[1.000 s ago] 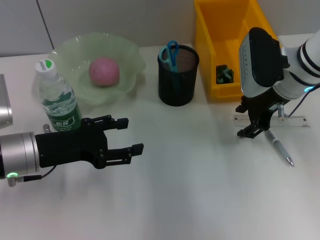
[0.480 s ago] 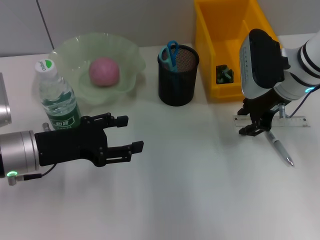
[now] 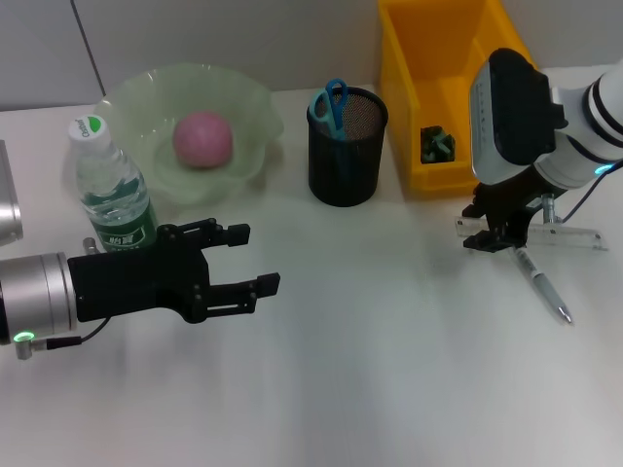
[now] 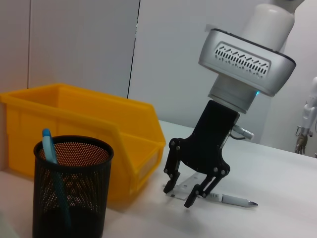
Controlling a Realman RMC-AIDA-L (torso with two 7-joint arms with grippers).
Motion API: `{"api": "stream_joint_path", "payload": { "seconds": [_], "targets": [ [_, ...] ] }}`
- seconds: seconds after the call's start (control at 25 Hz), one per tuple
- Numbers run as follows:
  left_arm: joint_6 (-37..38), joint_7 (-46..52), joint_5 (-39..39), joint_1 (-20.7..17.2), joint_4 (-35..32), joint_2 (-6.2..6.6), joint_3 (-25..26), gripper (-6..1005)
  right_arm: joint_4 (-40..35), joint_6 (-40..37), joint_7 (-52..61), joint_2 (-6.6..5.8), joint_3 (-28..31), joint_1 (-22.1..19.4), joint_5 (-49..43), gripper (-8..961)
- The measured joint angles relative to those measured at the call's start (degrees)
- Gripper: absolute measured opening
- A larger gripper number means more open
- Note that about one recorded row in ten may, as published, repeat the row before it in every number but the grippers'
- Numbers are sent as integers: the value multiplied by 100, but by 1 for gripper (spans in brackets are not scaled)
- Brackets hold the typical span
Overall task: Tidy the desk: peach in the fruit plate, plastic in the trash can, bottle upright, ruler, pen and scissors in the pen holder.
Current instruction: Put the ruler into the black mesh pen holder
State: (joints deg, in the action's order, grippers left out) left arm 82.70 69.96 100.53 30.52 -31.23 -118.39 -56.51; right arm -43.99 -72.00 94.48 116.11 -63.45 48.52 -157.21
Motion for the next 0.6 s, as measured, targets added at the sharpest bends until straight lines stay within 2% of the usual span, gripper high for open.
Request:
{"api": "stream_joint_path", "payload": {
  "seconds": [0.08, 0.28, 0.6],
  "targets": [
    [3, 0, -2, 4, -2, 0, 0, 786, -82, -31, 8, -1, 16, -15, 44, 364],
    [31, 0, -20, 12, -5, 0, 0, 786, -517, -433, 32, 8, 216, -112, 366, 363],
    [16, -60, -61, -17, -6, 6, 0, 785, -1572, -1018, 17, 40, 612, -529, 1512, 364]
  ]
}}
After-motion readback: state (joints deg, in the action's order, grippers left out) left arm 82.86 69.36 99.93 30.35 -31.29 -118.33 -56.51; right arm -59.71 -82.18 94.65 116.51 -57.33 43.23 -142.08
